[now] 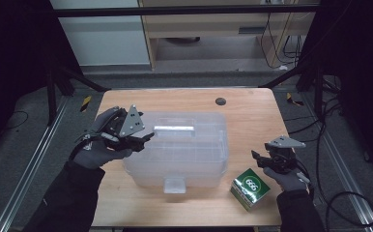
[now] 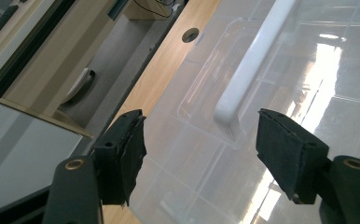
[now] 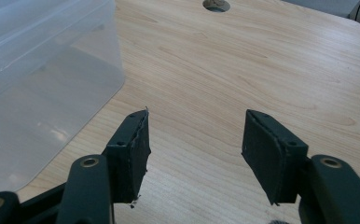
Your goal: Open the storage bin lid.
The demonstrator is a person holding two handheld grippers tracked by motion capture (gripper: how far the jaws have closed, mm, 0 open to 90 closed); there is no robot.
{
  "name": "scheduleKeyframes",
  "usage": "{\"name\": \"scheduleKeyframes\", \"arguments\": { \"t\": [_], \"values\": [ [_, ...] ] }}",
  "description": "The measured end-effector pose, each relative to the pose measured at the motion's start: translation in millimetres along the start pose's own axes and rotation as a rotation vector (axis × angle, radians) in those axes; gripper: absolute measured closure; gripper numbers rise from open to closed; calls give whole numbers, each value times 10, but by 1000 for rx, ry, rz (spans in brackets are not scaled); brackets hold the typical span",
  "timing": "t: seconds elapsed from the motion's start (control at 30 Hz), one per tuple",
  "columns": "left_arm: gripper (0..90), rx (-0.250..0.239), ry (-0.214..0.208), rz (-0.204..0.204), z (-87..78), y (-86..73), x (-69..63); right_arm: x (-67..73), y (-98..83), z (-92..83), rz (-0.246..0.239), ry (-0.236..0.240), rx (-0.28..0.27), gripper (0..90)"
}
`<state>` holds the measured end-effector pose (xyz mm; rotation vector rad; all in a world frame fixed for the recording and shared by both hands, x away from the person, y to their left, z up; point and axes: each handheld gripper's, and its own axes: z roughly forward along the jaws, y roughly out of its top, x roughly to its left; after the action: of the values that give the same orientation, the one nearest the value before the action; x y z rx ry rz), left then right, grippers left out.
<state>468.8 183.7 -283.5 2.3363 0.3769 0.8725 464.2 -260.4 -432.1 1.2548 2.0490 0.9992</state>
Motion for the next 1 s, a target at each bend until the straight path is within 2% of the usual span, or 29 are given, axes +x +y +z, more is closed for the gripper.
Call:
{"name": "scheduleKeyframes", "arguments": {
  "t": [0.33,0.57,0.63,1.0],
  "values": [
    [338,35,-2,55,80,82,-66,4,1,5,-1,5,5,424],
    [346,60,13,104,152,135,-122,3,0,5,3,8,8,431],
    [361,77,11,127,180,152,-146,2,0,1,4,9,10,432],
    [421,94,21,179,259,244,-192,1,-2,2,10,13,18,433]
  ]
}}
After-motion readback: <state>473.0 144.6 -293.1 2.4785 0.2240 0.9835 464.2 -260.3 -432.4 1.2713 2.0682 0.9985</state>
